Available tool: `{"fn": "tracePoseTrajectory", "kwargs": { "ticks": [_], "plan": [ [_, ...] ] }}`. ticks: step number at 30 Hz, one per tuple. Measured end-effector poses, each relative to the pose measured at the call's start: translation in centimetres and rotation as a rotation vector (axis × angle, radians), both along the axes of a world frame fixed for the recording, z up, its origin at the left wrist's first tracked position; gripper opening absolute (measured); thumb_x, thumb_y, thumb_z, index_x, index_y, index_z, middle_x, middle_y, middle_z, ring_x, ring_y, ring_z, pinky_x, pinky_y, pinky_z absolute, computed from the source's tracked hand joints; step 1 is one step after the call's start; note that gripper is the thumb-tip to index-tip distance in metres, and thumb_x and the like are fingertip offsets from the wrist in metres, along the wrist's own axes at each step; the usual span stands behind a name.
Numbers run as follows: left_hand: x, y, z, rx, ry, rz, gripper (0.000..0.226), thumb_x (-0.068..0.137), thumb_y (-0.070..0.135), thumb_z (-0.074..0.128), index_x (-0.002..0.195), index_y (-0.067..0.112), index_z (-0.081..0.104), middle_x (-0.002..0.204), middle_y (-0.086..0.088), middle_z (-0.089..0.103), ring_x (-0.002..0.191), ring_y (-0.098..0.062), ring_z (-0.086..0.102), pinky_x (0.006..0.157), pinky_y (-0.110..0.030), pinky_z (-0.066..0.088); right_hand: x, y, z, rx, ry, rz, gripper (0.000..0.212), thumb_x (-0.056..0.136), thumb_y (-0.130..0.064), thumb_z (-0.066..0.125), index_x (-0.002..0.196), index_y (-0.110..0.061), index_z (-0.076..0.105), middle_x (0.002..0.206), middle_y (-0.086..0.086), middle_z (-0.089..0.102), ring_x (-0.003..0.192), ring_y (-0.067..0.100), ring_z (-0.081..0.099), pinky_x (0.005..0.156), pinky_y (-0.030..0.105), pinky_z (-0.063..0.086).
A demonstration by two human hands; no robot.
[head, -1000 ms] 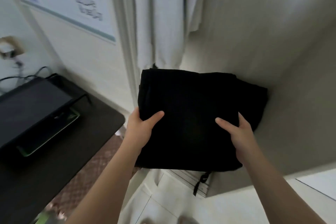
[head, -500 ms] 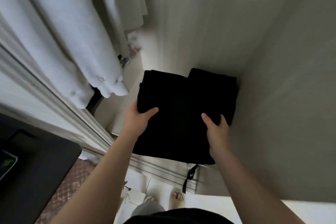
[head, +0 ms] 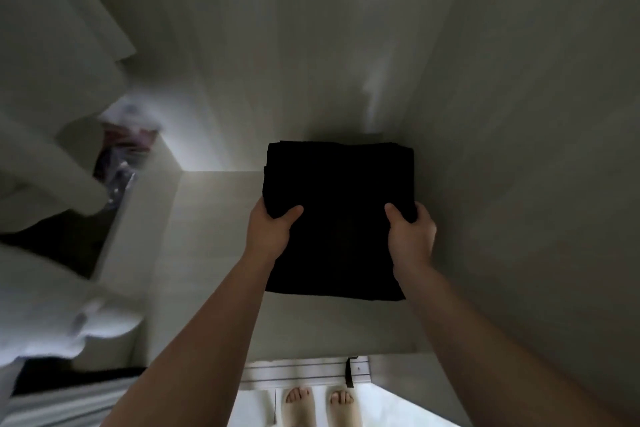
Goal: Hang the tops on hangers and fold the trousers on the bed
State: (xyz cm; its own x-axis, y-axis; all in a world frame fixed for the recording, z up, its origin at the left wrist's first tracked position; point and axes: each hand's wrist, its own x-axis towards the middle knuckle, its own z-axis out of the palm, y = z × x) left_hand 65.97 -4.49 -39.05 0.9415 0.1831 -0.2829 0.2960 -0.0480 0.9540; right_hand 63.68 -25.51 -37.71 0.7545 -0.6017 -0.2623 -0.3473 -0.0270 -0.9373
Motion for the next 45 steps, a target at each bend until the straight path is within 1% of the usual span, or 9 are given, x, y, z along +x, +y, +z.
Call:
{"fn": "tracePoseTrajectory", "kwargs": {
  "ticks": [6, 10, 13, 16, 19, 26, 34, 40, 45],
  "plan": [
    [9.0, -2.4, -3.1, 0.091, 0.006, -0.056, 0.061, 0.089, 0.023, 0.077, 0.143, 0.012, 0.049, 0.134, -0.005, 0.061, 0.119, -0.020, 0.060, 0.096, -0.030, 0.047, 8.9, -2.6, -2.4, -0.215, 0.114, 0.050, 0.051, 0.095, -0.029, 0.062, 0.142, -0.011, 0.050, 0.131, 0.009, 0.062, 0.118, 0.027, 0.060, 0.104, 0.043, 0.050],
    [12.1, -3.4, -6.9, 0.537, -0.026, -0.115, 0.097, 0.090, 0.036, 0.073, 0.161, 0.028, 0.007, 0.163, -0.015, 0.020, 0.146, -0.039, 0.026, 0.116, -0.052, 0.028, 12.1, -2.2, -5.1, -0.631, 0.266, 0.242, 0.088, 0.093, -0.030, 0.066, 0.160, -0.016, 0.011, 0.163, 0.014, 0.019, 0.147, 0.036, 0.023, 0.119, 0.049, 0.023],
    [12.8, -4.6, -10.3, 0.843, -0.136, -0.281, 0.079, 0.098, 0.055, 0.050, 0.159, 0.041, 0.004, 0.169, -0.009, -0.005, 0.151, -0.042, 0.012, 0.118, -0.060, 0.023, 12.6, -1.0, -7.9, -0.939, 0.296, 0.505, 0.080, 0.098, -0.041, 0.055, 0.159, -0.037, 0.003, 0.168, 0.000, -0.005, 0.153, 0.033, 0.002, 0.117, 0.061, 0.019],
    [13.5, -5.1, -13.6, 0.912, -0.064, -0.343, 0.068, 0.099, 0.067, 0.030, 0.157, 0.049, -0.002, 0.167, -0.006, -0.020, 0.152, -0.042, 0.009, 0.118, -0.062, 0.022, 13.2, -1.0, -11.7, -1.030, 0.402, 0.667, 0.066, 0.102, -0.058, 0.028, 0.157, -0.045, -0.005, 0.167, -0.005, -0.018, 0.153, 0.031, -0.012, 0.118, 0.066, 0.012],
    [14.7, -5.2, -15.9, 0.913, -0.067, -0.320, 0.069, 0.098, 0.070, 0.028, 0.155, 0.053, -0.007, 0.167, -0.004, -0.023, 0.152, -0.043, 0.010, 0.117, -0.062, 0.026, 14.1, -1.2, -14.9, -1.096, 0.412, 0.651, 0.065, 0.101, -0.062, 0.020, 0.157, -0.044, -0.010, 0.166, -0.003, -0.023, 0.153, 0.033, -0.015, 0.118, 0.068, 0.010],
    [17.3, -6.0, -18.4, 0.891, -0.116, -0.265, 0.071, 0.097, 0.069, 0.034, 0.156, 0.052, -0.002, 0.168, -0.006, -0.017, 0.147, -0.044, 0.024, 0.113, -0.059, 0.036, 16.8, -1.6, -18.5, -1.144, 0.360, 0.615, 0.068, 0.100, -0.061, 0.020, 0.158, -0.039, -0.009, 0.166, 0.002, -0.021, 0.153, 0.036, -0.014, 0.118, 0.065, 0.008],
    [17.3, -5.8, -15.8, 0.931, 0.117, -0.424, 0.072, 0.098, 0.069, 0.031, 0.152, 0.055, -0.015, 0.165, -0.004, -0.026, 0.154, -0.039, -0.001, 0.119, -0.064, 0.017, 17.6, -2.2, -16.2, -1.025, 0.515, 0.807, 0.074, 0.097, -0.070, 0.021, 0.154, -0.043, -0.019, 0.162, -0.003, -0.033, 0.151, 0.033, -0.022, 0.119, 0.065, 0.002],
    [7.9, -4.5, -13.1, 1.054, 0.141, -0.632, 0.071, 0.101, 0.063, 0.032, 0.158, 0.045, -0.007, 0.167, -0.003, -0.023, 0.154, -0.036, -0.010, 0.122, -0.058, 0.011, 11.0, -2.3, -11.2, -0.969, 0.728, 1.014, 0.077, 0.099, -0.067, 0.028, 0.155, -0.042, -0.018, 0.163, -0.005, -0.029, 0.153, 0.030, -0.016, 0.121, 0.062, -0.001],
    [-0.2, -2.5, -11.8, 1.000, 0.195, -0.778, 0.072, 0.100, 0.062, 0.040, 0.159, 0.046, 0.001, 0.167, 0.005, -0.022, 0.155, -0.028, -0.011, 0.123, -0.056, 0.015, 2.4, -1.7, -9.0, -0.824, 0.861, 1.058, 0.068, 0.101, -0.062, 0.030, 0.158, -0.043, -0.002, 0.167, -0.008, -0.018, 0.154, 0.027, -0.011, 0.122, 0.059, 0.003]
  ]
}}
